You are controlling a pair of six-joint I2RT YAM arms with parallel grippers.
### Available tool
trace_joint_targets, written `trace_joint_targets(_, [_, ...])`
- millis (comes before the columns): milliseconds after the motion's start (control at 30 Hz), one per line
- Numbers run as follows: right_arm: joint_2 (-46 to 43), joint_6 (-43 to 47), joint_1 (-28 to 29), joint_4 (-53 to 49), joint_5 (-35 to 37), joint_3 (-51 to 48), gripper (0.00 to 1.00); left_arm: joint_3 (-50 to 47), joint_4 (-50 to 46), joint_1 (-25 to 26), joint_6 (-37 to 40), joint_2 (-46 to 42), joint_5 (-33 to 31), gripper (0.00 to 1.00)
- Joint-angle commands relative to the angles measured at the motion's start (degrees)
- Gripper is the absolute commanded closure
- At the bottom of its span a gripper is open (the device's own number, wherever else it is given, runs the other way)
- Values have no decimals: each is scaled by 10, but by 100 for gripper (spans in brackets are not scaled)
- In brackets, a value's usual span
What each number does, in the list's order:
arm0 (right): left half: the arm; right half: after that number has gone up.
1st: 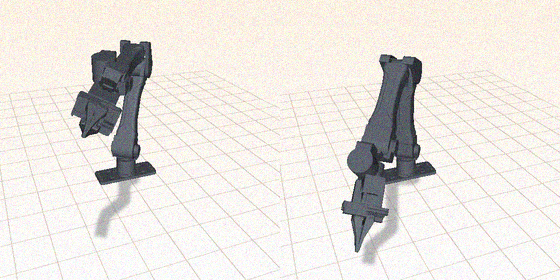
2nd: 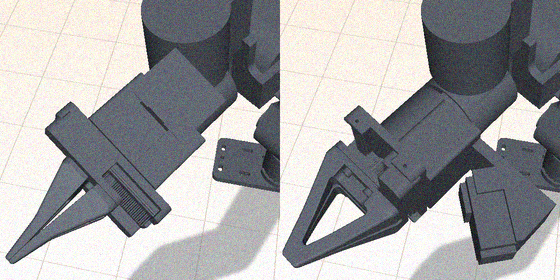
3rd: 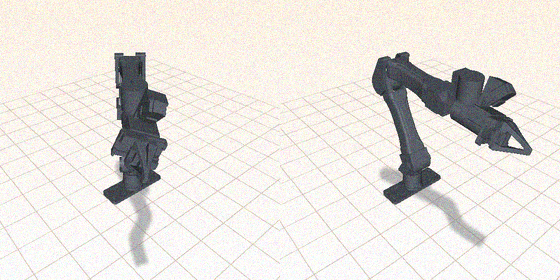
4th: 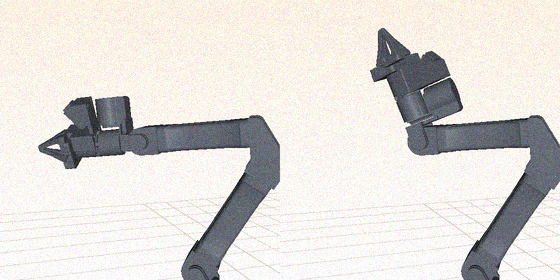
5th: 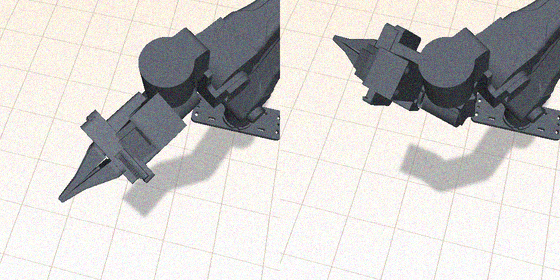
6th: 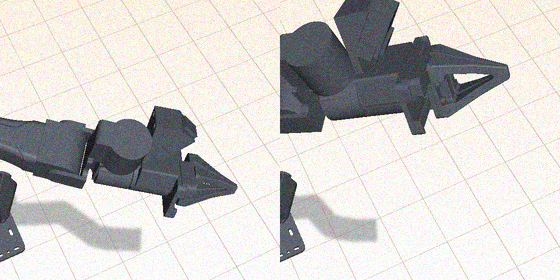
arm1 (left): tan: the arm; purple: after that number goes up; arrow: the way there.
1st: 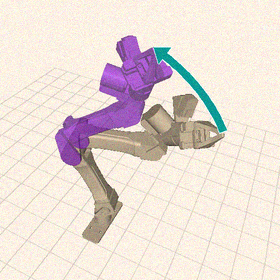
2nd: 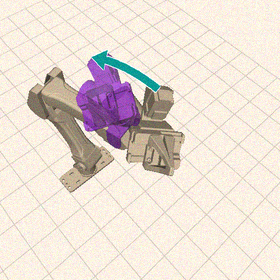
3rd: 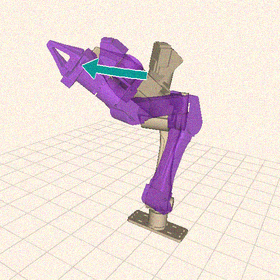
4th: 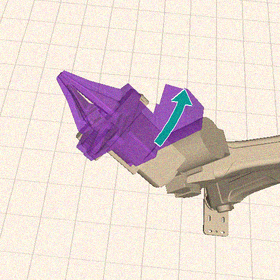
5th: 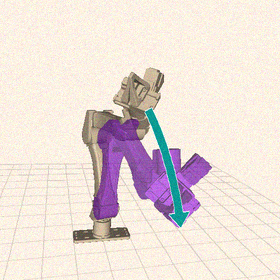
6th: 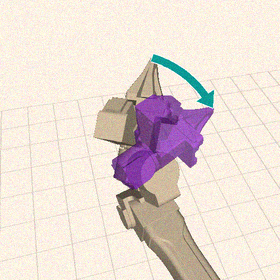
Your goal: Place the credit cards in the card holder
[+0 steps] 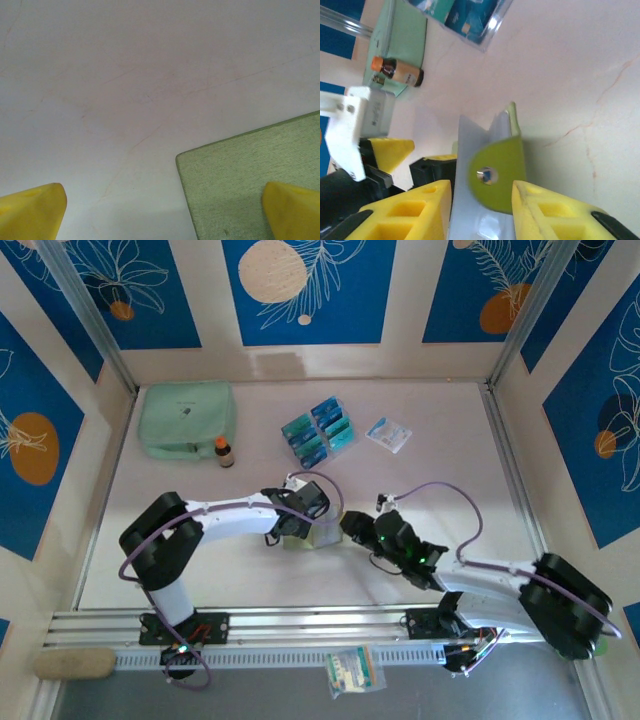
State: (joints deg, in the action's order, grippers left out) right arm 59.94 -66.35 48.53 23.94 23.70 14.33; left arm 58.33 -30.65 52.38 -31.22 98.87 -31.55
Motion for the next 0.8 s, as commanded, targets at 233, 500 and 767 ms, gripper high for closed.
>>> trace_joint_targets(233, [-91,57,-82,-126,-111,21,68,-26,23,-3,-13,-9,7,0])
trace_joint_targets(500, [0,84,-70,-86,-170,80,81,-31,28,-3,-12,-12,2,0])
trace_joint_targets(767, [66,110,-19,-84,-164,143,89,-30,26,-3,-6,-22,-4,0])
